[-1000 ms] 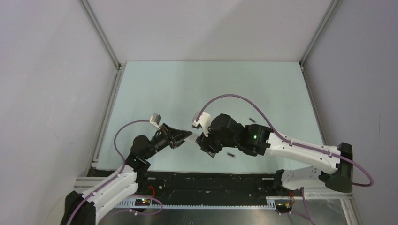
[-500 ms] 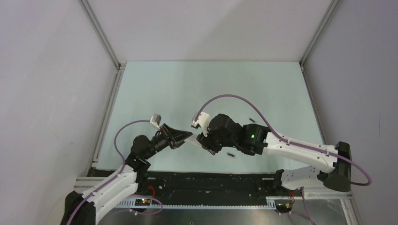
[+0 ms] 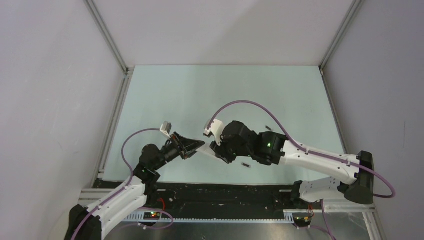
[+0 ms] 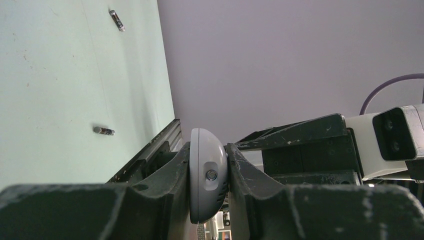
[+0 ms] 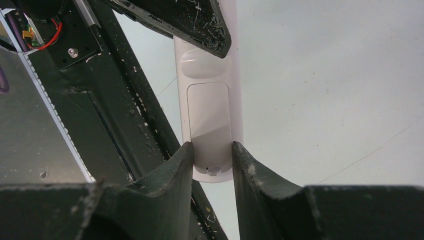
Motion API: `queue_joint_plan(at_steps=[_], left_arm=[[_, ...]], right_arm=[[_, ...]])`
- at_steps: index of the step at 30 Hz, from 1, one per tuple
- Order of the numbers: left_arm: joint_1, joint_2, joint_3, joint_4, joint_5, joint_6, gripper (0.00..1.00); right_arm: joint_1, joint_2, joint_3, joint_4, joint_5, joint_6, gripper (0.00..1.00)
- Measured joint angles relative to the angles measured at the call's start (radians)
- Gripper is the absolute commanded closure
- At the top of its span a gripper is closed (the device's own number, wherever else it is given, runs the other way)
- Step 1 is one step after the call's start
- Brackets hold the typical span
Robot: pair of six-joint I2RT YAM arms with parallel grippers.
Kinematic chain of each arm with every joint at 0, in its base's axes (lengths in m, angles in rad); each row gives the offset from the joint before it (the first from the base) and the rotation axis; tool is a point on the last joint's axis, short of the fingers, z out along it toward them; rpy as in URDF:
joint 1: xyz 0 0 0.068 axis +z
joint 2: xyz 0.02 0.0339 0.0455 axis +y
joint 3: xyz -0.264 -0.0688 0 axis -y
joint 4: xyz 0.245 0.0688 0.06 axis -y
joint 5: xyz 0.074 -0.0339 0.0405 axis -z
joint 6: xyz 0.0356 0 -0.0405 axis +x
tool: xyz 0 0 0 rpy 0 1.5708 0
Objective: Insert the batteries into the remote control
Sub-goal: Remove the battery cover from the remote control.
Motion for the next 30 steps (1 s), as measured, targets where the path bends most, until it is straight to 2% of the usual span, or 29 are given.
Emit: queue_joint_plan(at_steps=[30], left_arm=[[0.000, 0.074, -0.017, -0.026, -0.026, 0.004, 1.00]], right_arm=[[-0.018, -0.094, -0.015, -0.004, -0.013, 0.030, 0.73]])
